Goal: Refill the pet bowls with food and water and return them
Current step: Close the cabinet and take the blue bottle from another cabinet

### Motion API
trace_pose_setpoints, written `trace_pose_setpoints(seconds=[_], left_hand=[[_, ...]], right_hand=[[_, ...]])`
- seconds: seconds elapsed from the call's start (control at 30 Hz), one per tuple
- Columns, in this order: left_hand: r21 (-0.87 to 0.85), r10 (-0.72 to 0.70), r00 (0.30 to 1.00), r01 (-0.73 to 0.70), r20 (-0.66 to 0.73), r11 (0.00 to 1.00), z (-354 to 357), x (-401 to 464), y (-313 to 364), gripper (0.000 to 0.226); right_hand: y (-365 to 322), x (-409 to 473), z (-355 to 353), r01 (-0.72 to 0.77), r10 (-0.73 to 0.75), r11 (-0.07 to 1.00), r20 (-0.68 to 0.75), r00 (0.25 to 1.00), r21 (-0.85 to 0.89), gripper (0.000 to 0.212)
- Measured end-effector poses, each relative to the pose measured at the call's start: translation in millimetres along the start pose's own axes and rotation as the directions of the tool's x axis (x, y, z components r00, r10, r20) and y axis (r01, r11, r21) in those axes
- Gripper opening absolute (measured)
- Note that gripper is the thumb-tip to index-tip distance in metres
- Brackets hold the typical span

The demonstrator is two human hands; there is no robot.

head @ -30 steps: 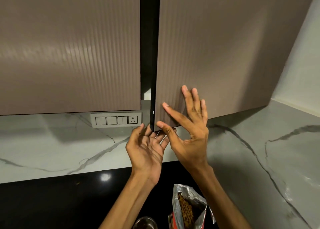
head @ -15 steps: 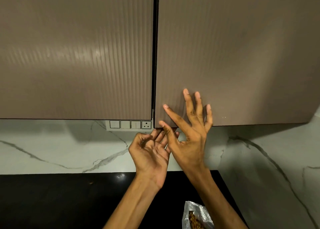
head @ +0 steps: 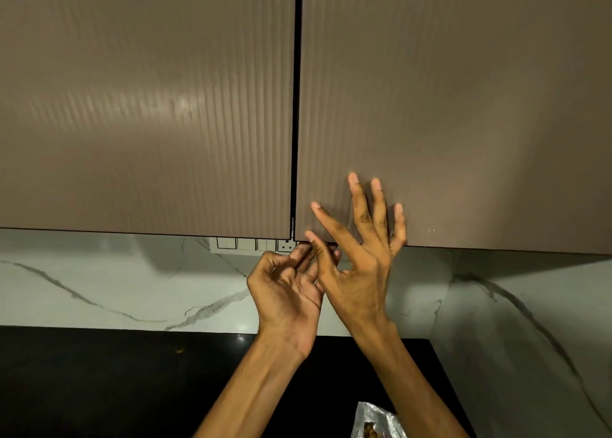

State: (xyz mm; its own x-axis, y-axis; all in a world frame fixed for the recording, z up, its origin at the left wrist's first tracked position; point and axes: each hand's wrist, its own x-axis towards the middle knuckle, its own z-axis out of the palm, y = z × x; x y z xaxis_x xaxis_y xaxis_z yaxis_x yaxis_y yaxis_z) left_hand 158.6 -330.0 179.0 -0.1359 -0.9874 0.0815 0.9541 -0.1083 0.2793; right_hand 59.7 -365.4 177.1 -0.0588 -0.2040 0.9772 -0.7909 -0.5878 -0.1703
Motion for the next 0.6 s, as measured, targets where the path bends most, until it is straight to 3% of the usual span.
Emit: trace_pose_setpoints(seconds=[0.33,0.6], left_hand=[[0.020,0.018,1.000,-0.018,0.016,1.000,-1,2,-3,0.017],[0.163,0.069,0.992,-0.052,-0.102,0.985,-10,1,12,0.014]], right_hand=[[5,0,1,0.023,-0.023,1.000,-0.003,1.000,-0.001,0.046],[0,-2,-10,-0.021,0.027,0.994,-0.055,0.998,0.110,0.034]])
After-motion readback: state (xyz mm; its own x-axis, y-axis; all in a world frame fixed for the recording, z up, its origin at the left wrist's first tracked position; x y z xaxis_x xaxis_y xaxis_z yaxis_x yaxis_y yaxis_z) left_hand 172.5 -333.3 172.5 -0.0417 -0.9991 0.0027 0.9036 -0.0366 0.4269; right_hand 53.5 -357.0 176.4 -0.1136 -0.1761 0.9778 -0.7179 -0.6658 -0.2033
